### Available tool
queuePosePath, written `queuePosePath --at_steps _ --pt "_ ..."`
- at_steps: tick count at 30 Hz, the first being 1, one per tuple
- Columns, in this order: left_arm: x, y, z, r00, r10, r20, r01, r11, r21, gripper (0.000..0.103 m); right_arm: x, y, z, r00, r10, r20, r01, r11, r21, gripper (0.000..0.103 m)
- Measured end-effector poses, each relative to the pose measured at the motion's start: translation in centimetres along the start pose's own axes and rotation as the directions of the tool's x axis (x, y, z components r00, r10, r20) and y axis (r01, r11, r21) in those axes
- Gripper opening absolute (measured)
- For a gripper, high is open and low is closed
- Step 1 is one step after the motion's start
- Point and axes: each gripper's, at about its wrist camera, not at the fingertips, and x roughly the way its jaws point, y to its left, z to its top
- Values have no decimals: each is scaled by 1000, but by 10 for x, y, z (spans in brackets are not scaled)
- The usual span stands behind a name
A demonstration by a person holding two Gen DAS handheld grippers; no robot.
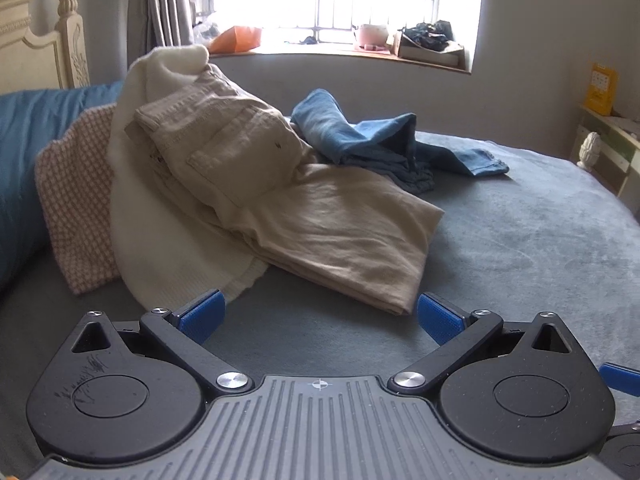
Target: Fold clothes
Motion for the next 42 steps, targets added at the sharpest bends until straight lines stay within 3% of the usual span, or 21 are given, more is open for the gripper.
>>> queuePosePath --at_steps 5,17,42 --pt "2 3 -1 1000 -9 -2 9 1000 -21 103 1 -4 -1 1000 -1 -7 1 1000 13 103" --pt "6 6 -2 998 67 -13 -67 998 -16 103 0 -6 -2 1000 1 -12 -1 1000 23 103" --pt "9 7 -4 997 79 -26 -79 997 -2 103 0 -7 -4 1000 1 -15 0 999 37 103"
